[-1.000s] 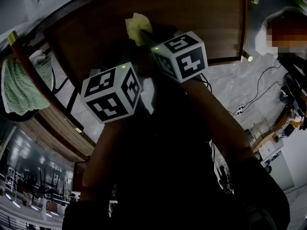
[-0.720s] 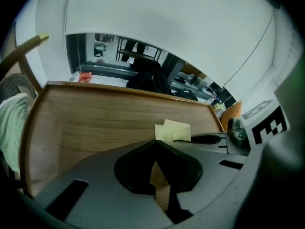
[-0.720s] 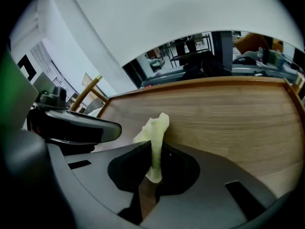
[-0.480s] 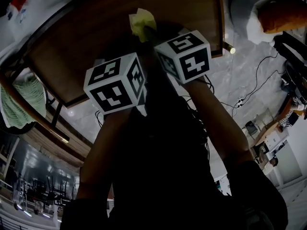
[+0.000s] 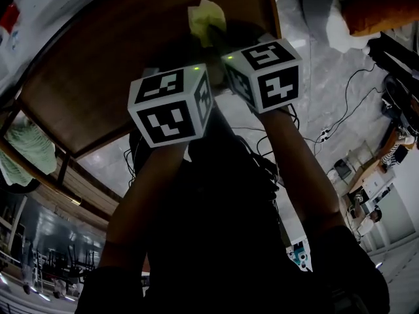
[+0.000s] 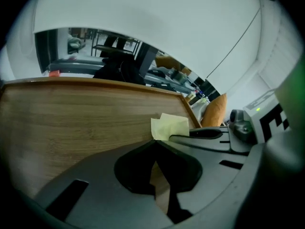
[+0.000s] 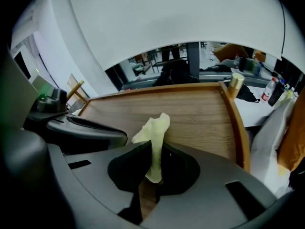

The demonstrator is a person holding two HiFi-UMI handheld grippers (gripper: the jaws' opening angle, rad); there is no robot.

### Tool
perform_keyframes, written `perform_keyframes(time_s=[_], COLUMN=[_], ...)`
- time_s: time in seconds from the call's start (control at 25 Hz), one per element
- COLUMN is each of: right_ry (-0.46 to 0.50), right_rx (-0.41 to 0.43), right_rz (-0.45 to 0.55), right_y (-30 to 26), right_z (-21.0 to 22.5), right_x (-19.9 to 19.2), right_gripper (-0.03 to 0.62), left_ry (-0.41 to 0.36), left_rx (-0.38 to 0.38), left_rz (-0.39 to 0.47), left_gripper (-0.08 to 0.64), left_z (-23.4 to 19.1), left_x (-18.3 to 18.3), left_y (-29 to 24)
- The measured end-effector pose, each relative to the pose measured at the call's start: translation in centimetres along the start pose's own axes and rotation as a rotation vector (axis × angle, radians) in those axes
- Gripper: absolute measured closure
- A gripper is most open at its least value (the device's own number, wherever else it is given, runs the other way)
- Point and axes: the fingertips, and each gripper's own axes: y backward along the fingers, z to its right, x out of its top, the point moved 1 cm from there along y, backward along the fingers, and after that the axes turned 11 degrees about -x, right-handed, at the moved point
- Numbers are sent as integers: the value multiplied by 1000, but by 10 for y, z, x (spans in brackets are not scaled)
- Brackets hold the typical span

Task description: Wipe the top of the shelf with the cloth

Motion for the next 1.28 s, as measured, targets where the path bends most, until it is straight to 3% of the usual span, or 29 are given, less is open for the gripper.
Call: perform_keyframes(time_s=[0.2, 0.4, 0.68, 0.8, 0.92, 1.08, 1.28], right_ry=[-9, 41, 79, 93, 110, 137, 128], right_rx=[-100, -236, -450, -478, -407, -183, 99], right_rz=[-14, -53, -96, -78, 0, 106, 138], right_y=[10, 18, 31, 31, 32, 20, 0], right_z=[35, 62, 94, 92, 57, -42, -179], right_x=[-6, -10, -10, -5, 16, 50, 72], right_gripper=[551, 551, 551, 551, 551, 551, 551], left_ry=[-7, -19, -6, 11, 33, 88, 133], left_rx=[-26, -43, -16, -1, 20, 60, 132], left_rz=[-4, -4, 4, 19, 39, 74, 138], left_gripper=[549, 549, 549, 549, 549, 549, 549], left_z=[18, 23, -6, -22, -43, -80, -135], left_x=[2, 3, 2, 1, -1, -1, 3], left_y=[-16, -16, 8, 25, 50, 96, 172])
